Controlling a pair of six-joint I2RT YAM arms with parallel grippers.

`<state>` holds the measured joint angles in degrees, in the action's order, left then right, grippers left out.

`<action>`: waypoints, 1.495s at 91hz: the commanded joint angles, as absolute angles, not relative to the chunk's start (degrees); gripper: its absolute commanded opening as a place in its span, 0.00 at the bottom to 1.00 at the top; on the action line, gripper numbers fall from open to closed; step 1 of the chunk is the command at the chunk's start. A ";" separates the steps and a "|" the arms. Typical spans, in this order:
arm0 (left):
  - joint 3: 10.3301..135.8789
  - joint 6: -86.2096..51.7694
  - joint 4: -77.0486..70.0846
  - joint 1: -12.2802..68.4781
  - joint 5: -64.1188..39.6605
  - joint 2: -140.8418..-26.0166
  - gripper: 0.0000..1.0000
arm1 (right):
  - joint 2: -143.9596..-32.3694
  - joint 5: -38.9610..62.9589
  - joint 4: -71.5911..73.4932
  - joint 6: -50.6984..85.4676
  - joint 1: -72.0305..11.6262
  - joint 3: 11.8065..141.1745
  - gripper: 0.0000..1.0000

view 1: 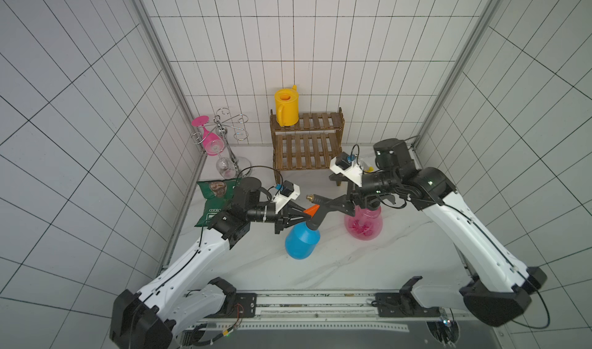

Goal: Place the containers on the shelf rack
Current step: 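Pick up a container from the center of the board.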

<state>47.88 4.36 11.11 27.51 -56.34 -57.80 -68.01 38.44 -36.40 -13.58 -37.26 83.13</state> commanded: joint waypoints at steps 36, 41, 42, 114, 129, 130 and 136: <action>60.72 -31.89 -7.51 23.98 -48.29 -57.07 0.00 | -61.40 52.61 17.11 28.10 -30.61 63.57 1.00; 61.56 -31.10 -7.10 24.35 -48.89 -57.44 0.00 | -63.74 55.20 13.73 27.58 -31.34 66.62 0.99; 61.76 -30.85 -6.85 24.43 -48.97 -57.59 0.00 | -64.04 55.59 12.98 27.37 -31.53 67.32 0.99; 64.32 -26.08 -1.38 25.88 -50.92 -58.73 0.00 | -77.34 60.48 0.35 21.54 -39.91 83.31 0.61; 64.96 -24.16 1.62 25.96 -48.88 -58.62 0.00 | -78.03 63.68 0.95 21.17 -39.90 84.47 0.46; 64.95 -23.94 1.82 25.99 -48.70 -58.62 0.02 | -78.08 63.83 0.96 21.13 -39.90 84.55 0.44; 65.18 -23.24 2.80 25.88 -48.14 -58.47 0.09 | -78.06 64.24 1.05 20.86 -39.90 84.87 0.35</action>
